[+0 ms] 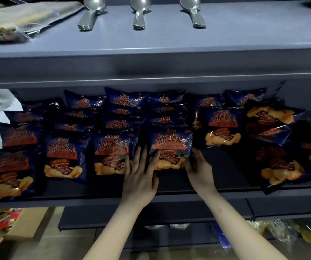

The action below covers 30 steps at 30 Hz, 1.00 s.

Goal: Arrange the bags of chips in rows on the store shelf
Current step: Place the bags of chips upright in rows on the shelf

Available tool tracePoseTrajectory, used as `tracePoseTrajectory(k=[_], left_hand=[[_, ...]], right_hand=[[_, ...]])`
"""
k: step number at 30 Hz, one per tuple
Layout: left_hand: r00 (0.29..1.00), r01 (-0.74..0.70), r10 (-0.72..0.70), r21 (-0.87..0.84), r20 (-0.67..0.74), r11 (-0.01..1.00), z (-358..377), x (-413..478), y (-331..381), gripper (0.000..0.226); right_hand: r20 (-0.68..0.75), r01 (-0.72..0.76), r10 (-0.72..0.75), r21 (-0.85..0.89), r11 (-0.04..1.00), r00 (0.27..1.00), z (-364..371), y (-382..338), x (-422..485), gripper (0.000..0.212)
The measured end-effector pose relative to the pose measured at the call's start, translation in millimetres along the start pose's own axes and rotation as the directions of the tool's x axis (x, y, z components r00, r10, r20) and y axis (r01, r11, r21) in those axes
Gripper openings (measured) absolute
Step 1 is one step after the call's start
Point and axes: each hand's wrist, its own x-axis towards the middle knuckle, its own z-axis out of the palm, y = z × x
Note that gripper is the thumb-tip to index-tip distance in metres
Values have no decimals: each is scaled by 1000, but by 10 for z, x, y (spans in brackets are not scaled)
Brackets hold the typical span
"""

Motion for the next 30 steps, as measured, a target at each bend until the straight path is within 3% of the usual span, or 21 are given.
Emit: tracePoseTrajectory(k=[9, 16, 21, 25, 30], left_hand=[[1000, -1, 1, -10, -7, 1000, -2, -8, -18, 70], [1000, -5, 5, -27, -11, 1000, -27, -9, -18, 69], [1000, 0, -2, -78, -26, 997, -57, -16, -5, 69], [994, -43, 28, -137, -107, 990, -66, -62, -23, 61], [969, -90, 2, -348, -246, 933, -119, 3, 289, 52]], right_hand=[[14, 80, -80, -64, 995, 997, 45, -40, -6, 33], [28, 49, -49, -16, 999, 998, 47, 6, 5, 22], [36, -3, 0, 99, 995, 999, -26, 27, -20, 41], [-20, 17, -14, 159, 987, 1000, -256, 38, -103, 35], [-143, 38, -18, 141, 989, 990, -751, 91, -160, 28]])
